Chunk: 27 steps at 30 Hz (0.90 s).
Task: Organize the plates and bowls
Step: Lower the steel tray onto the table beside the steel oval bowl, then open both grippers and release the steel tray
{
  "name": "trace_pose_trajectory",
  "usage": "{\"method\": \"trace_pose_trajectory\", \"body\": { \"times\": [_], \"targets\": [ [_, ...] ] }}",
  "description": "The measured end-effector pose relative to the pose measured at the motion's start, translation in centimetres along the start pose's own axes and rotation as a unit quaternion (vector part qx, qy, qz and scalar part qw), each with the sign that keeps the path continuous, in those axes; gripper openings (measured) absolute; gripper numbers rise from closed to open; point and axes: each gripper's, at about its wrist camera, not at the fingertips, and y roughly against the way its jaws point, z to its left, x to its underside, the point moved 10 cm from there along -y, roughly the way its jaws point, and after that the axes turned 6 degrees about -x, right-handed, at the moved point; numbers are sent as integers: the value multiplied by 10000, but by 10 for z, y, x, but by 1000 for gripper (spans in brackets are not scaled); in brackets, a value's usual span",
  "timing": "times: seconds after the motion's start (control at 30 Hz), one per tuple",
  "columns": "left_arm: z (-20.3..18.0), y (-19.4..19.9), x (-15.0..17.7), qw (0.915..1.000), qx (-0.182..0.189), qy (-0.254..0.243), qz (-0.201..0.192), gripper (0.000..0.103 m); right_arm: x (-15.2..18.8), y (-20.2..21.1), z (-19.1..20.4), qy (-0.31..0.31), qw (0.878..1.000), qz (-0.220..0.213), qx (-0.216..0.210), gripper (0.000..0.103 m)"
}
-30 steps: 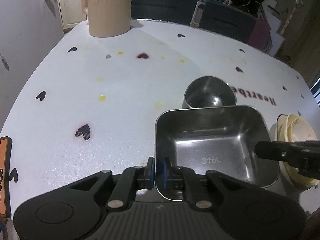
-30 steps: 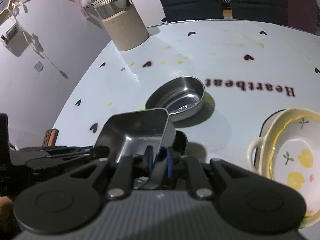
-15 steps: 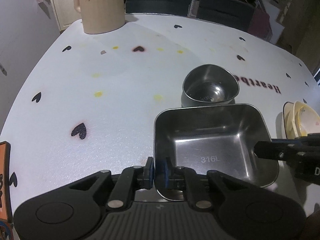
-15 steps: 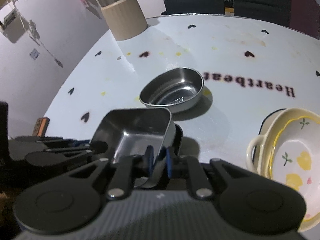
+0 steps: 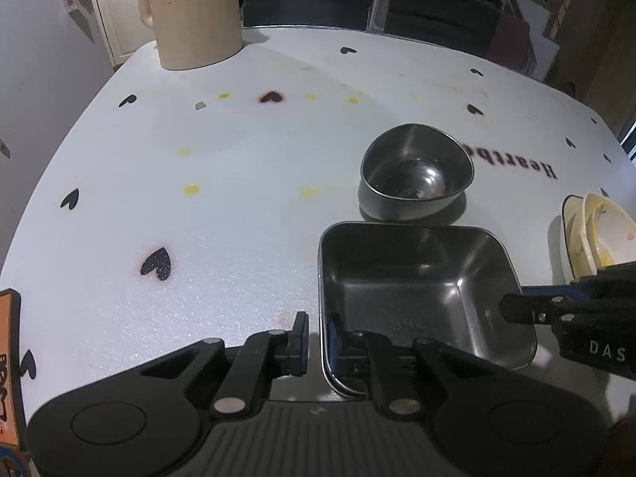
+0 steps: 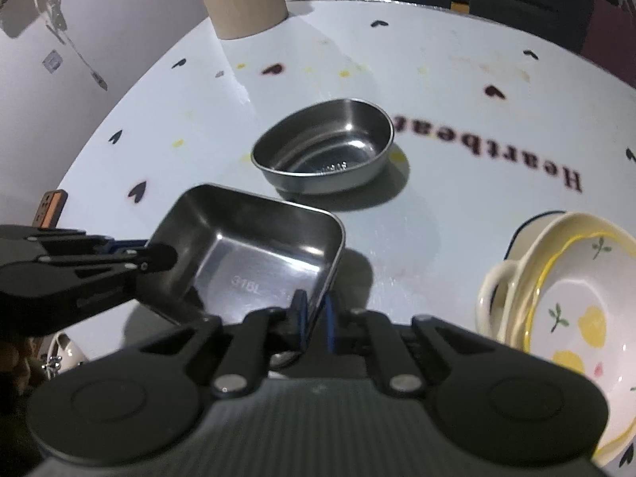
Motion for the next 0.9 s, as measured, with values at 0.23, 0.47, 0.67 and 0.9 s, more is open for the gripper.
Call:
{"method": "trace_pose_trajectory", "body": {
  "times": [0.23,0.47,0.67,0.9],
  "targets": [
    [-1,-5,3,9999,-30,-65,95,15,3,-5,-6,-101,9999,80,-29,16],
    [0,-8,5,9998,-11,-76,163,16,4,-10,-8,-203,9996,134,-117,17],
    [2,-11,7,9997,-32,-78,227,22,4,-11,-12,-238,9995,121,-153,24],
    [7,-13,8,9996,-137,-46,247,35,4,-10,-14,-192,9997,82,-125,35]
  ]
}}
